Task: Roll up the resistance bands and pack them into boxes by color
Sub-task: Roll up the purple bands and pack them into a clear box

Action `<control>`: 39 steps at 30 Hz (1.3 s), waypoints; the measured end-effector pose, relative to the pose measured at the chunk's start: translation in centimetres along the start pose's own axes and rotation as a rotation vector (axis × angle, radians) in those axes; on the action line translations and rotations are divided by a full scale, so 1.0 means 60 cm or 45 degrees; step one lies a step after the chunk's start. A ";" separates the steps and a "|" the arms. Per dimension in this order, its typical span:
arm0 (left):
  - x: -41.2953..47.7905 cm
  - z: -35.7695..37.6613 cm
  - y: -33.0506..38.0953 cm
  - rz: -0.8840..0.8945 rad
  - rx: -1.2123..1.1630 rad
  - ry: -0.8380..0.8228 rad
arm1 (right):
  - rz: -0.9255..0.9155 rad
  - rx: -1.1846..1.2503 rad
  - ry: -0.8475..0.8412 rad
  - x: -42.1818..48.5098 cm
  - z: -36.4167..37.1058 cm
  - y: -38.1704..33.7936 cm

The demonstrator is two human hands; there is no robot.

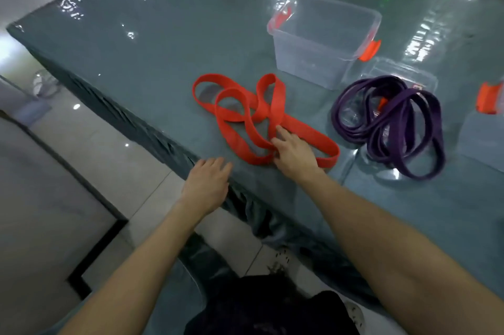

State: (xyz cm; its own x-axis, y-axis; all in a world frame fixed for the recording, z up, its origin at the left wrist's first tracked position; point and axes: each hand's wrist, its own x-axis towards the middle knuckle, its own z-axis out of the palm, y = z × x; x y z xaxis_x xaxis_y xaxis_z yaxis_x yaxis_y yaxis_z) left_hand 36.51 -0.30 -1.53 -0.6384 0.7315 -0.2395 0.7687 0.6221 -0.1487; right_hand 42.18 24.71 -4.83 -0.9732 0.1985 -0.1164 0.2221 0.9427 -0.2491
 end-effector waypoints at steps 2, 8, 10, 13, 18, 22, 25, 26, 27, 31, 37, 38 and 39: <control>0.007 0.005 -0.007 0.018 -0.013 0.057 | 0.019 -0.127 0.022 -0.006 -0.008 0.001; 0.051 -0.003 -0.029 0.053 -0.241 0.318 | -0.183 -0.057 -0.114 -0.132 -0.058 0.057; 0.072 0.000 -0.026 0.104 -0.236 0.293 | -0.085 0.062 -0.124 -0.192 -0.071 0.094; 0.109 0.011 -0.003 0.085 -0.249 0.173 | 0.182 0.241 -0.159 -0.245 -0.080 0.141; 0.158 0.025 0.046 0.036 -0.617 0.054 | 0.591 0.510 0.251 -0.278 -0.061 0.152; 0.178 0.012 0.058 0.155 -0.785 0.064 | 0.605 0.469 0.293 -0.283 -0.066 0.148; 0.184 -0.046 0.087 0.370 -0.922 0.294 | 0.531 0.603 0.260 -0.276 -0.078 0.126; 0.188 -0.077 0.100 0.438 -0.970 0.394 | 0.513 0.630 0.263 -0.269 -0.084 0.117; 0.193 -0.112 0.114 0.518 -1.012 0.476 | 0.507 0.651 0.272 -0.260 -0.091 0.109; 0.212 -0.238 0.158 0.846 -1.063 0.519 | 0.559 0.823 0.380 -0.217 -0.134 0.096; 0.228 -0.322 0.216 1.084 -1.032 0.542 | 0.772 0.844 0.737 -0.222 -0.217 0.132; 0.235 -0.330 0.224 1.087 -1.079 0.560 | 0.828 0.840 0.811 -0.232 -0.226 0.139; 0.240 -0.335 0.232 1.083 -1.149 0.565 | 0.851 0.881 0.870 -0.243 -0.233 0.143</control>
State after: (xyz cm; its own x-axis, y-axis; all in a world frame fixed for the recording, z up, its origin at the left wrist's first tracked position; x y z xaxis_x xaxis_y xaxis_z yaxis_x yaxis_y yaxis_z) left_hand 37.21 24.53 12.24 -0.0635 0.9057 0.4190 0.7474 -0.2350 0.6214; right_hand 57.43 33.67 8.17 -0.4343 0.8984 0.0651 0.4806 0.2922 -0.8268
